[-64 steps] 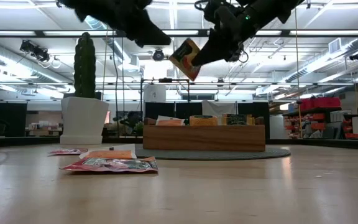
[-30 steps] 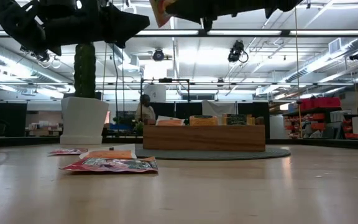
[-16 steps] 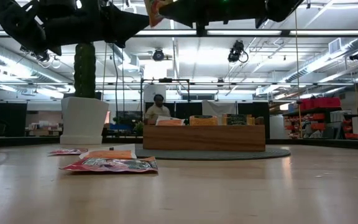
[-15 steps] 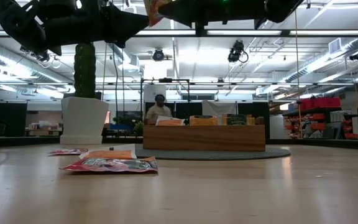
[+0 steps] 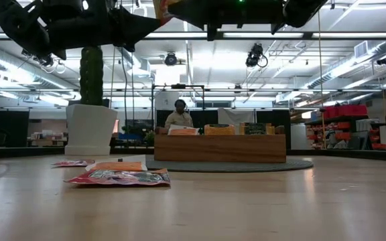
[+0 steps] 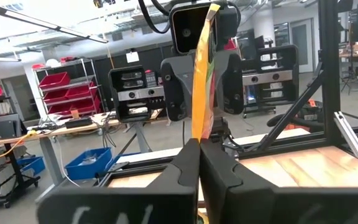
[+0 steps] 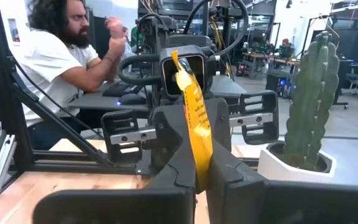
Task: Pick & Place Tea
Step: Put the yellow tea bag into the right section of the wooden organizer
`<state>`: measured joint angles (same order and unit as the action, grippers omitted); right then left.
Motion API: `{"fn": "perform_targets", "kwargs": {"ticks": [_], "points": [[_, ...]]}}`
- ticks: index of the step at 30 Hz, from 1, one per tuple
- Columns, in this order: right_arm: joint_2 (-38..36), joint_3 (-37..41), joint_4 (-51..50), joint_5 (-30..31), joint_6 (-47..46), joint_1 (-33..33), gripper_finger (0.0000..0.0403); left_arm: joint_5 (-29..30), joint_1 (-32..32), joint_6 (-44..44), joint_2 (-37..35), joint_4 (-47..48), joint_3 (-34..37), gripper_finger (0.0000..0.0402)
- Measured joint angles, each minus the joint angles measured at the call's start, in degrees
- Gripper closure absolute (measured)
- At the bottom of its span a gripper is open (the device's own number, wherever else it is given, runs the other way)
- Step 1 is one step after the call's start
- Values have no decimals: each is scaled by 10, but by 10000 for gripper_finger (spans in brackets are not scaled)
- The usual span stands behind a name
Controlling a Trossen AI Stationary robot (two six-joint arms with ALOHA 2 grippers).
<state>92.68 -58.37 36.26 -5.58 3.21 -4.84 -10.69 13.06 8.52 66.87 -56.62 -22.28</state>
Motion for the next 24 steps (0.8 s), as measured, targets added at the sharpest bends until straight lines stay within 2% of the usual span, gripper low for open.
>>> {"fn": "perform_targets", "kwargs": {"ticks": [7, 12, 18, 24], "points": [[-1, 0, -9, 0, 1, 0, 395, -10, 0, 11, 0, 1, 0, 399], [-9, -1, -57, 9, 0, 0, 381, -12, 0, 11, 1, 20, 0, 400], [-39, 1, -191, 55, -24, 0, 312, 3, 0, 4, 0, 68, 0, 400], [-64, 0, -247, 58, -28, 0, 240, 5, 0, -3, 0, 82, 0, 401]]}}
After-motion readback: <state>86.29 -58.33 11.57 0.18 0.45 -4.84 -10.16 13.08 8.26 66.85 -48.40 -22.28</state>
